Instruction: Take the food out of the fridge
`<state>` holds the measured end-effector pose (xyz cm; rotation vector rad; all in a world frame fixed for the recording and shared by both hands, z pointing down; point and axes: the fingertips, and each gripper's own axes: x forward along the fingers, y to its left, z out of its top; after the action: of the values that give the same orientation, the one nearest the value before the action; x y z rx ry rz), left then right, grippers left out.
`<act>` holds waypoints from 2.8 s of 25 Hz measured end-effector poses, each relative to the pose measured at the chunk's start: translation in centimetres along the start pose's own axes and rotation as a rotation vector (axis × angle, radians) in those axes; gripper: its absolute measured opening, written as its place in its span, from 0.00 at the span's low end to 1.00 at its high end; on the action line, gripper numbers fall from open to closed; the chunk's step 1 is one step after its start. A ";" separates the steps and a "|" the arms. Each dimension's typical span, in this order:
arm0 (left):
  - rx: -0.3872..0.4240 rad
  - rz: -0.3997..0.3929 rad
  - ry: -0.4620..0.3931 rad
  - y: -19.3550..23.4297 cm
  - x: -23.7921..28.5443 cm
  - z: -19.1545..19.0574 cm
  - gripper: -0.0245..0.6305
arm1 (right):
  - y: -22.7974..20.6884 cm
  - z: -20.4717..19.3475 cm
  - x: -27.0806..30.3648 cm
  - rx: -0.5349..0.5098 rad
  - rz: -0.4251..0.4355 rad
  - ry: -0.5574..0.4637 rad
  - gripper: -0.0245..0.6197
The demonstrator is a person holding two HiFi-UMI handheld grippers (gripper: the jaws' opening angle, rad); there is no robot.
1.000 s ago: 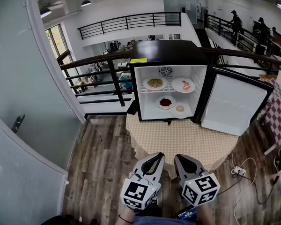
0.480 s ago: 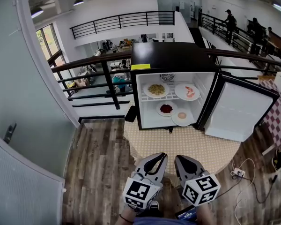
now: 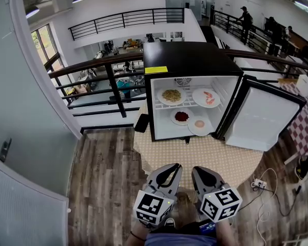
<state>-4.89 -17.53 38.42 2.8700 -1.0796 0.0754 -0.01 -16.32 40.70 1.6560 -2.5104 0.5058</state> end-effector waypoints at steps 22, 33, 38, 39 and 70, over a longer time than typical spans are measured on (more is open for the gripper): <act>-0.025 -0.016 0.035 3.7 5.7 -1.3 0.07 | -5.6 0.9 5.5 0.040 -0.043 0.036 0.06; -0.087 0.029 0.130 8.5 12.6 -5.1 0.07 | -11.7 0.3 12.5 0.094 -0.047 0.096 0.06; -0.137 0.045 0.171 10.2 15.0 -6.8 0.07 | -14.3 -0.6 14.9 0.152 -0.051 0.120 0.06; -0.151 0.044 0.178 10.5 15.4 -7.2 0.07 | -14.8 -0.8 15.3 0.164 -0.053 0.122 0.06; -0.253 -0.115 0.414 10.3 27.8 -19.6 0.19 | -29.9 -12.5 22.8 0.714 -0.212 0.266 0.34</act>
<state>8.83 -41.80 60.50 2.5264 -0.7804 0.4665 16.52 -42.99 64.94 1.8484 -2.0379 1.6079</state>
